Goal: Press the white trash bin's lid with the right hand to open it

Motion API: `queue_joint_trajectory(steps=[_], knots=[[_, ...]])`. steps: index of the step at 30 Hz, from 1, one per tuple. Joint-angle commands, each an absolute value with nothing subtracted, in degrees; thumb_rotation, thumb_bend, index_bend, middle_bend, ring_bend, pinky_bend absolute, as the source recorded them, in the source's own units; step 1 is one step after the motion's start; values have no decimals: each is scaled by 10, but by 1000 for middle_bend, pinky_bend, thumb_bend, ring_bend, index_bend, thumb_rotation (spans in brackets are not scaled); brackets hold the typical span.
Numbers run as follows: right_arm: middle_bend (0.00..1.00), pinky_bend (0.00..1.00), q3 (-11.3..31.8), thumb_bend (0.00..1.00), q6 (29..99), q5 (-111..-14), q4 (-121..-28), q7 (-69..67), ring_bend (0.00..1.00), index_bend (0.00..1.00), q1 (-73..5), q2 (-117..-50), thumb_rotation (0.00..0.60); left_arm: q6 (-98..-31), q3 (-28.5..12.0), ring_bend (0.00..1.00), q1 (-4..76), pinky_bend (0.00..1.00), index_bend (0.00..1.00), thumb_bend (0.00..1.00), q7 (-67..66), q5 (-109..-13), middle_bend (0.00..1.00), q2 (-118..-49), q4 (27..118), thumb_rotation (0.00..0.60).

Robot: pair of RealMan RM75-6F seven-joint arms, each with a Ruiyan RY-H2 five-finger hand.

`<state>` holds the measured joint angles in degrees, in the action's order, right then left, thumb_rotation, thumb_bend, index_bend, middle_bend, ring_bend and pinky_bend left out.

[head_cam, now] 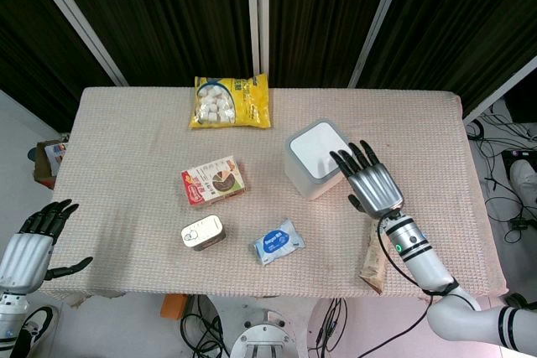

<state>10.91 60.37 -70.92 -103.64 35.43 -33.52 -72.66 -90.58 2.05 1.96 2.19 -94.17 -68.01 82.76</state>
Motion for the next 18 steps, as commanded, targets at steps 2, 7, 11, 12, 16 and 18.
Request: queue_joint_trajectory(steps=[2, 7, 11, 12, 16, 18], knots=[[106, 0, 104, 218, 610, -712, -1035, 353, 0, 0, -336, -726, 600, -905, 20, 116, 20, 220, 129, 34, 22, -941, 112, -680, 828, 435], [104, 0, 96, 218, 614, -714, -1036, 350, 0, 0, -338, -725, 600, -902, 21, 116, 20, 220, 129, 34, 23, -939, 112, -684, 824, 436], [102, 0, 92, 218, 614, -713, -1035, 350, 0, 0, -340, -725, 600, -902, 20, 116, 20, 220, 129, 33, 25, -939, 112, -684, 823, 434], [101, 0, 92, 217, 614, -711, -1034, 350, 0, 0, -341, -726, 600, -903, 19, 116, 21, 220, 129, 33, 25, -939, 112, -684, 823, 434], [91, 0, 89, 219, 614, -710, -1034, 352, 0, 0, -345, -728, 600, -903, 18, 116, 22, 220, 129, 34, 24, -939, 112, -682, 825, 435], [88, 0, 86, 219, 616, -714, -1034, 351, 0, 0, -346, -729, 600, -903, 17, 116, 23, 220, 129, 33, 24, -939, 112, -682, 826, 434]])
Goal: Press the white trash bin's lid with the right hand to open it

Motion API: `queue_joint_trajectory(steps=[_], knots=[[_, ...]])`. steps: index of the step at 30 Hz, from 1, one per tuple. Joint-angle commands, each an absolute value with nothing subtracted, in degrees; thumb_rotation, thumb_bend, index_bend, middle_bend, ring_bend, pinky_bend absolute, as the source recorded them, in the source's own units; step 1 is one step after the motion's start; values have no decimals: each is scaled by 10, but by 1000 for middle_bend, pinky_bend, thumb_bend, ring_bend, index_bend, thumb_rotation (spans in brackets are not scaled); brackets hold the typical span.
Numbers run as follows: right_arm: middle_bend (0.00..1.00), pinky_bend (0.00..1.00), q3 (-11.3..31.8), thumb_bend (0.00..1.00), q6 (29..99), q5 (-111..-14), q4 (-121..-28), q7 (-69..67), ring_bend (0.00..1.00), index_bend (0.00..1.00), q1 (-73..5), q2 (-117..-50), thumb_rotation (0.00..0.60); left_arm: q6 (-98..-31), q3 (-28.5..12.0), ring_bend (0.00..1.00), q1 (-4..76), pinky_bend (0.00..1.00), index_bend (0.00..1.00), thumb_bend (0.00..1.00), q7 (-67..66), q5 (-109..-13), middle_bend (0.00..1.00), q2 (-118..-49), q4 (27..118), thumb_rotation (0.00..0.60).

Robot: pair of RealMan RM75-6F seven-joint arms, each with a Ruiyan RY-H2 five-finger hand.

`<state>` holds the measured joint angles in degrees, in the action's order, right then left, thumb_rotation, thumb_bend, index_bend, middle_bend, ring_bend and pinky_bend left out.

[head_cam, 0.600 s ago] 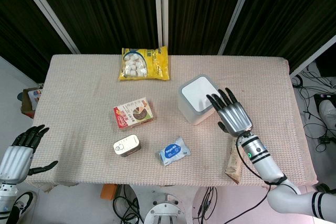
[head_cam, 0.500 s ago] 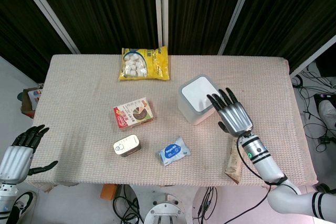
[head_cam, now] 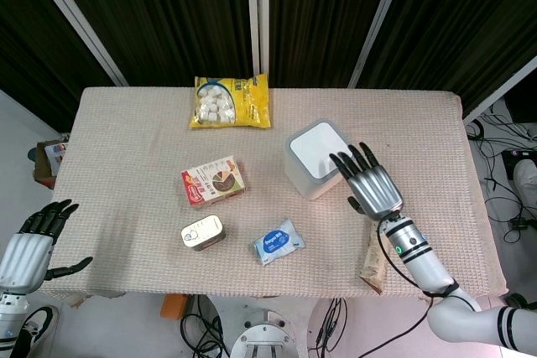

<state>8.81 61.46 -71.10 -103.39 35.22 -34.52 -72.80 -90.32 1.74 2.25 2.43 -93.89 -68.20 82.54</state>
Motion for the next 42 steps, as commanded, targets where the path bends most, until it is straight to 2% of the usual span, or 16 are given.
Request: queue_joint_trajectory(steps=[1, 5, 9, 13, 18, 22, 26, 33, 36, 42], knots=[[87, 0, 85, 219, 617, -716, -1032, 349, 0, 0, -346, -730, 600, -903, 18, 116, 23, 220, 129, 33, 25, -939, 112, -682, 826, 433], [92, 0, 82, 218, 621, -728, -1021, 334, 0, 0, -347, -738, 600, -902, 18, 115, 22, 220, 129, 34, 27, -937, 112, -682, 824, 435], [146, 0, 78, 218, 620, -733, -1014, 321, 0, 0, -348, -742, 600, -903, 18, 116, 22, 220, 129, 34, 29, -937, 112, -682, 822, 435], [229, 0, 75, 218, 620, -735, -1007, 315, 0, 0, -349, -748, 600, -902, 18, 116, 22, 220, 129, 34, 29, -936, 112, -681, 823, 435], [380, 0, 73, 219, 617, -731, -999, 306, 0, 0, -350, -752, 600, -901, 18, 116, 23, 220, 129, 34, 27, -937, 112, -680, 825, 436], [430, 0, 71, 218, 613, -726, -996, 300, 0, 0, -351, -753, 600, -901, 18, 116, 23, 220, 129, 34, 26, -937, 112, -679, 826, 435], [357, 0, 74, 219, 630, -747, -997, 283, 0, 0, -347, -753, 600, -901, 18, 116, 23, 220, 129, 33, 25, -936, 112, -679, 827, 434], [55, 0, 74, 214, 743, -856, -993, 232, 0, 0, -311, -736, 600, -904, 17, 116, 22, 220, 129, 33, 27, -936, 112, -677, 828, 435], [10, 0, 58, 211, 796, -892, -999, 218, 0, 0, -277, -711, 600, -906, 17, 115, 21, 220, 129, 33, 29, -936, 112, -676, 827, 433], [0, 0, -10, 202, 876, -900, -990, 206, 0, 0, -171, -656, 600, -906, 18, 116, 20, 220, 129, 33, 32, -937, 112, -677, 823, 438]])
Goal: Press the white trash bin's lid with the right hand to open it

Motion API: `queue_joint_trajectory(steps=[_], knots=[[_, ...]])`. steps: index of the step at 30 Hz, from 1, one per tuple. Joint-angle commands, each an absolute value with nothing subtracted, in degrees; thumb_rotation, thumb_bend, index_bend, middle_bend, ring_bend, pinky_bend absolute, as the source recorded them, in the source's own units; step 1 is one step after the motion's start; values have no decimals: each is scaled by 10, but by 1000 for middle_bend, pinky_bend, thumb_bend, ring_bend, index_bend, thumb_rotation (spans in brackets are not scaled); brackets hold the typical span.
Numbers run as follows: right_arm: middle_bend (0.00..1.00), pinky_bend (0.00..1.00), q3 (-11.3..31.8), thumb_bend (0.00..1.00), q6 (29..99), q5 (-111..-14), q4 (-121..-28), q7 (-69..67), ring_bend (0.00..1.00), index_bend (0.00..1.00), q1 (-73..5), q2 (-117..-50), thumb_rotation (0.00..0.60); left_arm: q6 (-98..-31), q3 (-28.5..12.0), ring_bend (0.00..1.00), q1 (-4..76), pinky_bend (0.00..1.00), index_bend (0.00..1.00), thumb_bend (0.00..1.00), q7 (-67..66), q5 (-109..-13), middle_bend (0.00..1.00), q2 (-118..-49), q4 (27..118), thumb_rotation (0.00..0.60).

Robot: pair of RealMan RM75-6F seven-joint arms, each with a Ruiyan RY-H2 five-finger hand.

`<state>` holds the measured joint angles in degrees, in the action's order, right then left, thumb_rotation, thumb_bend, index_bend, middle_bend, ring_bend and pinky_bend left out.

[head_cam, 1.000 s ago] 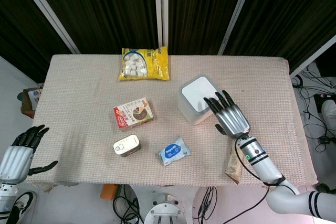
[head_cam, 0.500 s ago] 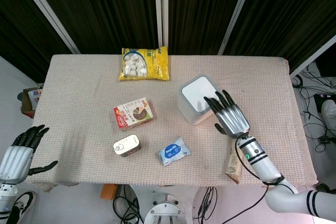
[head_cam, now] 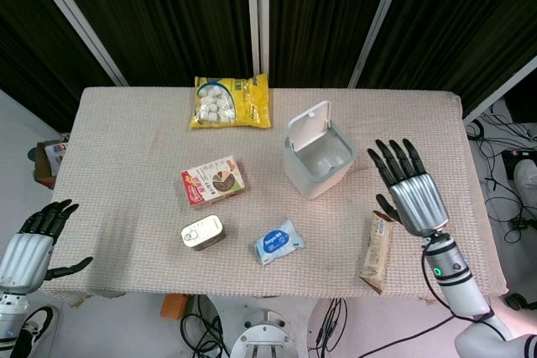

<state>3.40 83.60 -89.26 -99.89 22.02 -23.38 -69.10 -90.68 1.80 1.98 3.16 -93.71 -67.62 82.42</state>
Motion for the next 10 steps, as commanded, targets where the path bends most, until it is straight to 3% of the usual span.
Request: queue_joint_trajectory(steps=[1, 10], knots=[[0, 0, -23, 199, 884, -889, -980, 197, 0, 0, -149, -651, 600, -905, 18, 116, 20, 220, 129, 33, 33, -937, 112, -677, 823, 438], [0, 0, -56, 179, 927, -857, -843, 40, 0, 0, -47, -678, 600, -904, 19, 116, 21, 220, 129, 33, 32, -939, 112, -682, 820, 436]])
